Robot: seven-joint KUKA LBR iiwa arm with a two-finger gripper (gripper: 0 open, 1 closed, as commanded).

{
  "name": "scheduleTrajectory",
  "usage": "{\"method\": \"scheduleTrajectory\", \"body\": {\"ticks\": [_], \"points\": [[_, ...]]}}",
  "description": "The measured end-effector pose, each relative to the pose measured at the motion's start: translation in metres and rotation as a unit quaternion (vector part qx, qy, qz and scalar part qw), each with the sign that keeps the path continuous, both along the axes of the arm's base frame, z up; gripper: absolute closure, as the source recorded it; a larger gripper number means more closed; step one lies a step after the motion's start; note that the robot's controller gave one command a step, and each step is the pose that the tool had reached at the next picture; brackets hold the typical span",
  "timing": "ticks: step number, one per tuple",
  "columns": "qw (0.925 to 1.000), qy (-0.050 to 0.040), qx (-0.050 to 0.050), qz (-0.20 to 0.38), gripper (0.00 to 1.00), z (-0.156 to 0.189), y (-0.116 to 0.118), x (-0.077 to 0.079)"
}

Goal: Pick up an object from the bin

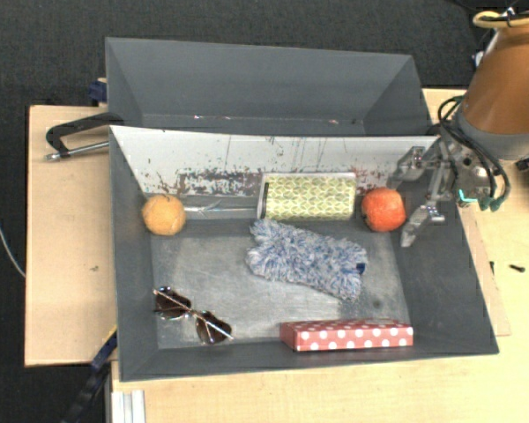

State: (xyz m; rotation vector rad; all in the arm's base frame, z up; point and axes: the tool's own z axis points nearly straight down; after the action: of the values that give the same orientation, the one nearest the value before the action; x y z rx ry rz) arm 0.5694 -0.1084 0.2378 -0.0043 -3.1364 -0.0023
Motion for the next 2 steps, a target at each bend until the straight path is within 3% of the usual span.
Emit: {"method": "scheduleTrajectory", "body": {"ticks": [1,2], "points": [[1.0,-0.0044,-0.001,0.001,0.0,0.005,0.0,0.001],[0.9999,-0.0071,-0.001,0.008,0.0,-0.048,0.009,0.012]]}}
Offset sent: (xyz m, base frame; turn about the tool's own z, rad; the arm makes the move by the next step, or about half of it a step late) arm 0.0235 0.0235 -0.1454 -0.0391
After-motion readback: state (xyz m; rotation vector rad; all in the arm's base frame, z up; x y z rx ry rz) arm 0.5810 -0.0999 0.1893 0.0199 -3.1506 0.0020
